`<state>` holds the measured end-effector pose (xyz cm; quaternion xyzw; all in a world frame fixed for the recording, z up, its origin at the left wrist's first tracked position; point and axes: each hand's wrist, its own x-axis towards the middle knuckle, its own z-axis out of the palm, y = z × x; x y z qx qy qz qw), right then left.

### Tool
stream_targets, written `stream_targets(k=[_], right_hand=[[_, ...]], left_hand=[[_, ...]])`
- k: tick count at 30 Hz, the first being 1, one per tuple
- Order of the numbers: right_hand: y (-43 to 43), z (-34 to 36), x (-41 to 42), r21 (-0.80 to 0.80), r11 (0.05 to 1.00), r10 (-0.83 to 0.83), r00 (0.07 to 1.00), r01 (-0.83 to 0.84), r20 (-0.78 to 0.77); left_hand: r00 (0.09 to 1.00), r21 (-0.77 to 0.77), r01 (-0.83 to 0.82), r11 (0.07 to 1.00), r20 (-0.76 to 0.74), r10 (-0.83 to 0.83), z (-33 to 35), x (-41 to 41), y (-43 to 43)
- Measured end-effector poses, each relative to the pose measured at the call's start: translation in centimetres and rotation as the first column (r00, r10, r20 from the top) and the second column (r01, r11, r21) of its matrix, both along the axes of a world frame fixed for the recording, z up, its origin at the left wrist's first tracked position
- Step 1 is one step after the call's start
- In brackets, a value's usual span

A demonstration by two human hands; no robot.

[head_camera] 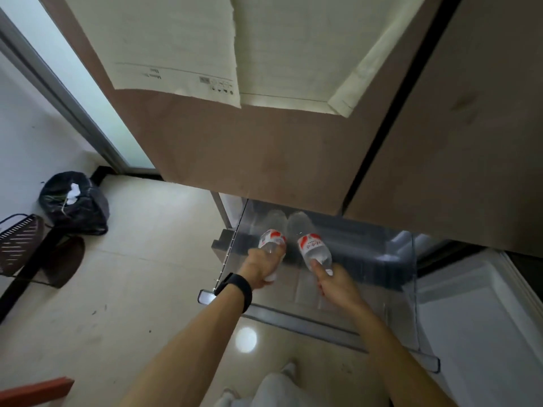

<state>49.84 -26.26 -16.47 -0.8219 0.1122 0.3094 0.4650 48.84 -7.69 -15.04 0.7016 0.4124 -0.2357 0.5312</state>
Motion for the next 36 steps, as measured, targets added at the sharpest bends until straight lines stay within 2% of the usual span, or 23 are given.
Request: stream_targets(k=[1,2,4,5,8,11,14,15,17,22,24,26,30,36], right_hand=[[-0.8,0.7,-0.5,-0.101,0.994,0.047,0.997,-0.041,0.062],[-1.6,1.6,-1.0,-0.225,0.972,0.095,0.989,-0.068,0.113],[-2.8,3.2,-1.4,-0.400,0.915,0.150,0.966,-0.056,0.209],[-3.4,4.0,-1.4,-0.430,0.902,0.167,0.949,-0.038,0.266],[-4.3,6.6,-0.7,-0.484,0.873,0.302,0.850,-0.063,0.433],[-4.4,7.7,-0.3,-0.579,0.792,0.527,0.693,-0.191,0.492],[-4.5,7.4,-1.0,-0.567,0.761,0.618,0.619,-0.317,0.484],[-4.7,7.1,-1.2,-0.543,0.773,0.609,0.626,-0.329,0.487],[-5.3,6.4,-1.6,-0.494,0.809,0.562,0.665,-0.319,0.492],[-6.8,4.4,-2.8,-0.307,0.948,0.249,0.795,-0.084,0.552],[-6.5,3.5,-3.6,-0.115,0.993,0.066,0.863,-0.009,0.501],[-6.0,2.1,-4.4,-0.005,1.000,-0.020,0.915,0.024,0.403],[-5.5,0.3,-5.0,-0.014,1.000,0.018,0.929,-0.014,0.369],[-5.3,-0.2,-4.1,-0.056,0.995,-0.048,0.903,0.079,0.426]], left_hand=[[0.993,0.154,0.111,0.982,0.010,-0.114,0.5,-0.3,0.8],[0.971,0.307,0.231,0.923,-0.010,-0.240,1.1,-0.6,1.7],[0.897,0.536,0.395,0.746,-0.051,-0.439,2.9,-1.0,3.0],[0.856,0.622,0.433,0.653,-0.058,-0.513,3.9,-1.1,3.4],[0.726,0.749,0.486,0.450,-0.060,-0.685,6.2,-1.0,3.5],[0.612,0.765,0.521,0.378,-0.027,-0.790,7.1,-1.2,2.7],[0.544,0.752,0.548,0.367,0.013,-0.839,6.6,-1.6,2.3],[0.536,0.733,0.561,0.385,0.032,-0.843,6.2,-1.8,2.3],[0.546,0.663,0.576,0.479,0.124,-0.829,5.0,-2.4,2.4],[0.571,0.595,0.491,0.637,0.332,-0.751,1.9,-4.0,1.8],[0.607,0.559,0.455,0.694,0.376,-0.700,1.1,-4.2,1.4],[0.633,0.515,0.446,0.732,0.397,-0.665,0.4,-4.3,0.9],[0.697,0.452,0.395,0.800,0.419,-0.582,-0.4,-4.5,0.2],[0.697,0.474,0.373,0.797,0.423,-0.578,0.1,-4.5,0.5]])
